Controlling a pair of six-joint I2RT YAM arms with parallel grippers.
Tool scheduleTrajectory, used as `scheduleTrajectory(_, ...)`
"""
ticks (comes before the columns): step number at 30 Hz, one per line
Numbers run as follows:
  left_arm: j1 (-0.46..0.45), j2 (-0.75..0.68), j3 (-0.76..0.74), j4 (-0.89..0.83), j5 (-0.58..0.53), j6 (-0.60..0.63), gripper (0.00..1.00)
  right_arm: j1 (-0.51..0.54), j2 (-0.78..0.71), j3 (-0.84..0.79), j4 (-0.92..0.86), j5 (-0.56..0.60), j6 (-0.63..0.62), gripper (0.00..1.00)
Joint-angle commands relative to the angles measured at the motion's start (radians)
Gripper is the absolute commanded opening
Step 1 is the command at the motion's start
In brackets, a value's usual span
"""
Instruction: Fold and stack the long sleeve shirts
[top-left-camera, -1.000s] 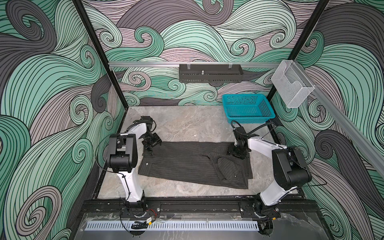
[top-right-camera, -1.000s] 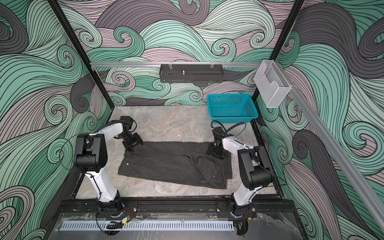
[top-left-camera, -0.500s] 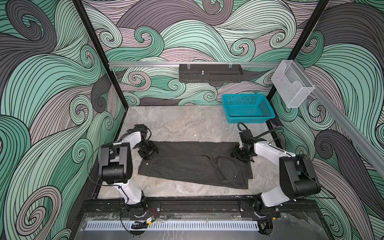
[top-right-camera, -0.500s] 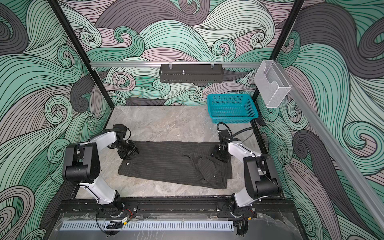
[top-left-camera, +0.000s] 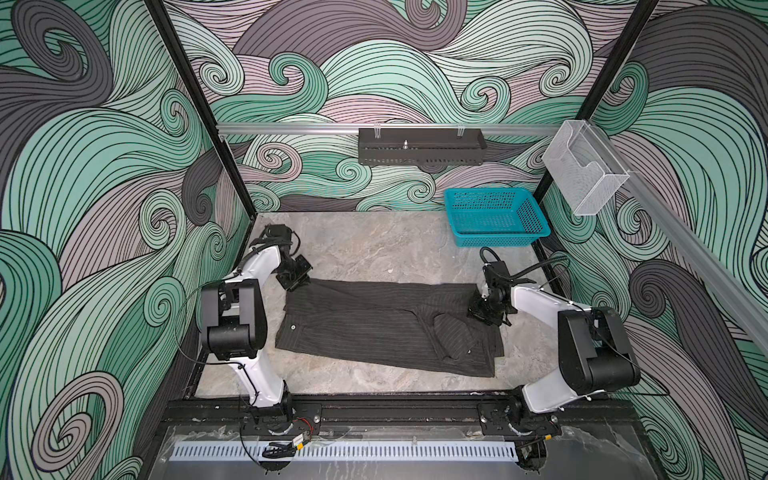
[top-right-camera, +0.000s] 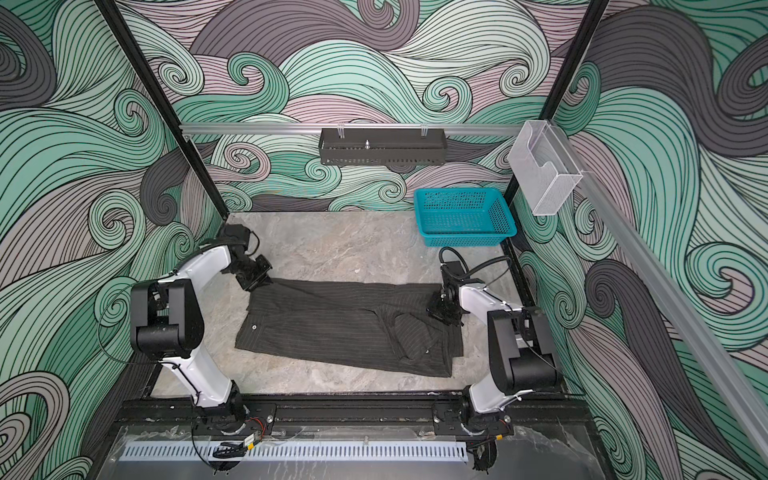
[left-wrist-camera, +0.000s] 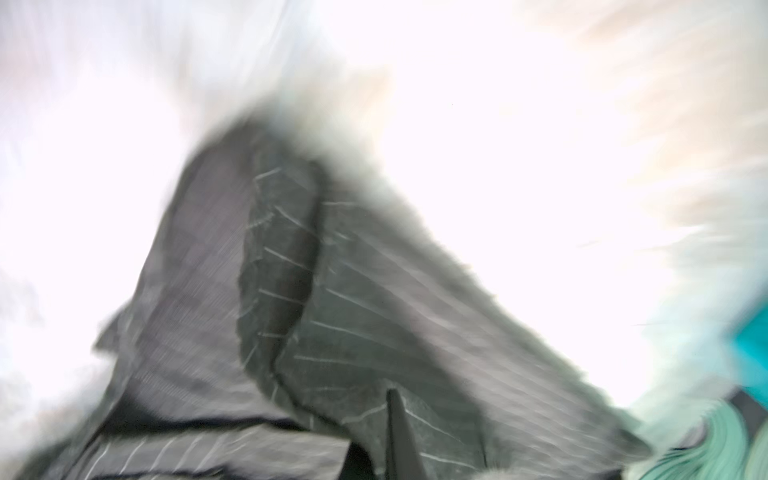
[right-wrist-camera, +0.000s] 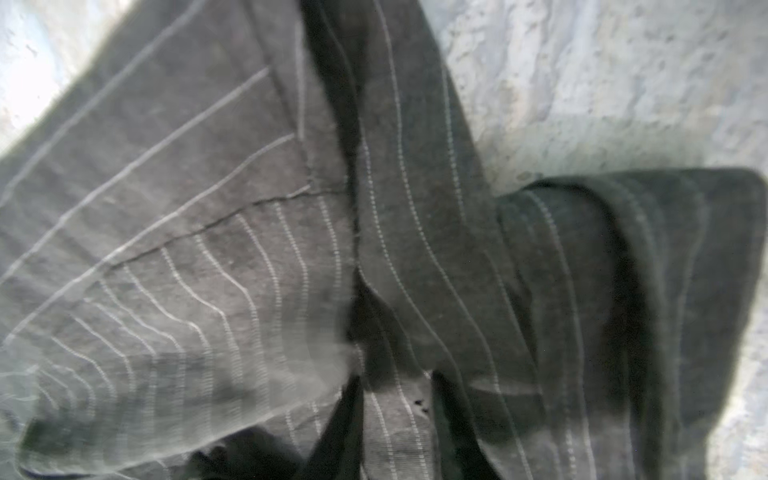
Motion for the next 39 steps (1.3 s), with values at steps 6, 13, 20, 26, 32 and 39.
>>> scheduleTrajectory(6, 0.002, 0.051, -0.020, 0.013, 0.013, 0.041, 0.00, -0.002, 0.047, -0.004, -0.029, -0.003, -0.021, 0.18)
scheduleTrajectory(13, 0.026, 0.036, -0.214, 0.054, -0.054, -0.001, 0.00, -0.002, 0.058, 0.009, -0.054, 0.004, -0.037, 0.12)
scheduleTrajectory(20, 0.076, 0.031, -0.248, 0.044, -0.125, -0.045, 0.11, -0.003, 0.051, 0.000, -0.064, 0.020, -0.051, 0.08)
scheduleTrajectory(26, 0.095, -0.046, -0.189, -0.032, -0.205, -0.027, 0.41, -0.005, 0.015, 0.007, -0.091, 0.037, -0.063, 0.07)
scheduleTrajectory(32, 0.053, -0.182, -0.170, -0.069, -0.112, 0.074, 0.57, 0.005, -0.126, 0.040, -0.156, 0.020, -0.098, 0.32)
scheduleTrajectory(39, -0.173, -0.400, -0.311, -0.057, -0.055, 0.082, 0.59, 0.024, -0.343, -0.001, -0.302, -0.006, -0.079, 0.50)
